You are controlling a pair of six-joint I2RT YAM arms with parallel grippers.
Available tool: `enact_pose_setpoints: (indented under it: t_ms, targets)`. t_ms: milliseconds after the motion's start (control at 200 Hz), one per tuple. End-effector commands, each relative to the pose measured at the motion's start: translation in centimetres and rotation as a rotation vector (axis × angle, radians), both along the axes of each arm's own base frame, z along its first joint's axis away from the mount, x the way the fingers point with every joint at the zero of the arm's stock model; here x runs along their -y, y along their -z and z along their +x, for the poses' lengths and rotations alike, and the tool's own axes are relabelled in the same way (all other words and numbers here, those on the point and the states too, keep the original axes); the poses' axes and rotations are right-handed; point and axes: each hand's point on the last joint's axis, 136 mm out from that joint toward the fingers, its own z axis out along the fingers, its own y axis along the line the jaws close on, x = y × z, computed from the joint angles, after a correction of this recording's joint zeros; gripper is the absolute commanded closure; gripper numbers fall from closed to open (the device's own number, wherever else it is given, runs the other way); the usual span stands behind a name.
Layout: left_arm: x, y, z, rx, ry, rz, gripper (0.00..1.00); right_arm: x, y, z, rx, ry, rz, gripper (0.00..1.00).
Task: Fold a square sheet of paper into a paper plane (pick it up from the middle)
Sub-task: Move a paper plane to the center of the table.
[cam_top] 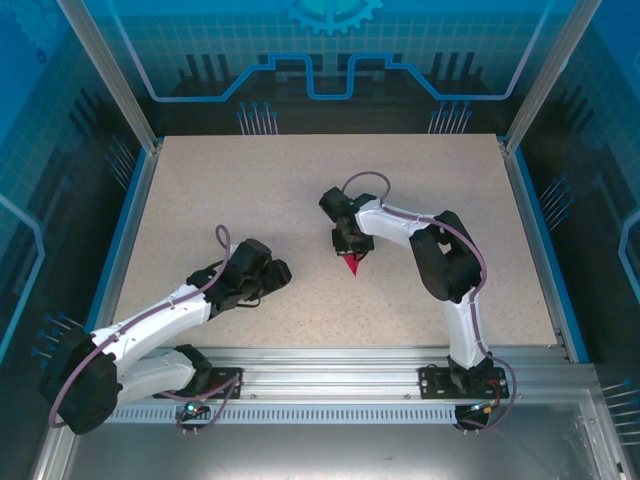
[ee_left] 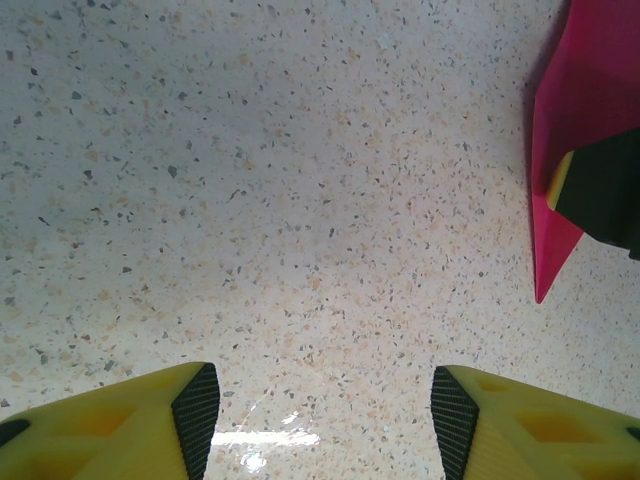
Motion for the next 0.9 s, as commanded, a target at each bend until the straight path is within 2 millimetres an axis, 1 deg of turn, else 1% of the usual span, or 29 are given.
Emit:
enact_pose_setpoints:
  t_ms: [0,115,160,205,260,310,400,485,615,680,780,820,830,855,870,885,895]
  targets:
    - [-0.9,0.4,-0.5,-0.016,-0.024,0.021,0.38,0.2,2.3,-1.2,-0.079,0.009,-0.015,0.82]
    - [-0.9,0.4,-0.4,-0.014,-0.025,0.015,0.38,0.0,2.3,-1.2,-0.091,0.002,-0.005,0.82]
    - [-0.8,0.3,-0.3,-0.012,-0.024,0.013,0.37,0.0,2.0,-1.2,-0.089,0.002,-0.003,0.81]
    - [-0.8,0.2,-0.3,-0.011,-0.021,0.015,0.37,-0.2,1.3,-1.0,-0.076,-0.003,0.006,0.8]
    - [-0.8,0.1,-0.2,-0.006,-0.016,0.017,0.37,-0.3,0.0,-0.7,-0.048,-0.013,0.018,0.75]
    - [-0.8,0.0,-0.1,-0.001,-0.015,0.02,0.37,-0.3,-1.4,-0.4,-0.018,-0.02,0.028,0.69]
    - [-0.8,-0.2,-0.1,0.008,-0.009,0.027,0.36,-0.5,-4.5,-0.2,0.043,-0.046,0.061,0.59]
    - [-1.0,-0.3,0.1,0.014,-0.012,0.032,0.35,-0.7,-7.5,-0.5,0.096,-0.076,0.101,0.52]
    - [-1.1,-0.2,0.2,0.011,-0.015,0.036,0.35,-0.4,-11.3,-1.1,0.164,-0.107,0.126,0.47]
    - [-1.1,-0.4,0.4,0.016,-0.016,0.037,0.35,0.3,-13.1,-1.3,0.209,-0.103,0.113,0.48]
    - [-1.2,-0.9,0.7,0.032,-0.01,0.043,0.34,1.4,-17.1,-1.7,0.349,-0.114,0.103,0.47]
    - [-1.3,-1.1,0.8,0.042,-0.011,0.052,0.33,2.2,-18.9,-2.0,0.427,-0.112,0.092,0.43]
    - [-1.4,-1.1,0.8,0.043,-0.011,0.054,0.33,2.3,-19.0,-2.1,0.435,-0.112,0.089,0.43]
    - [-1.5,-1.3,0.9,0.052,-0.013,0.06,0.32,3.1,-20.4,-2.3,0.493,-0.102,0.081,0.4]
    - [-1.6,-1.3,0.9,0.056,-0.011,0.063,0.32,3.4,-20.4,-2.5,0.501,-0.101,0.078,0.39]
    - [-1.6,-1.4,0.9,0.059,-0.011,0.068,0.31,4.0,-21.4,-2.8,0.541,-0.092,0.072,0.38]
    - [-1.7,-1.4,0.9,0.062,-0.012,0.072,0.31,4.4,-21.7,-2.9,0.558,-0.085,0.068,0.37]
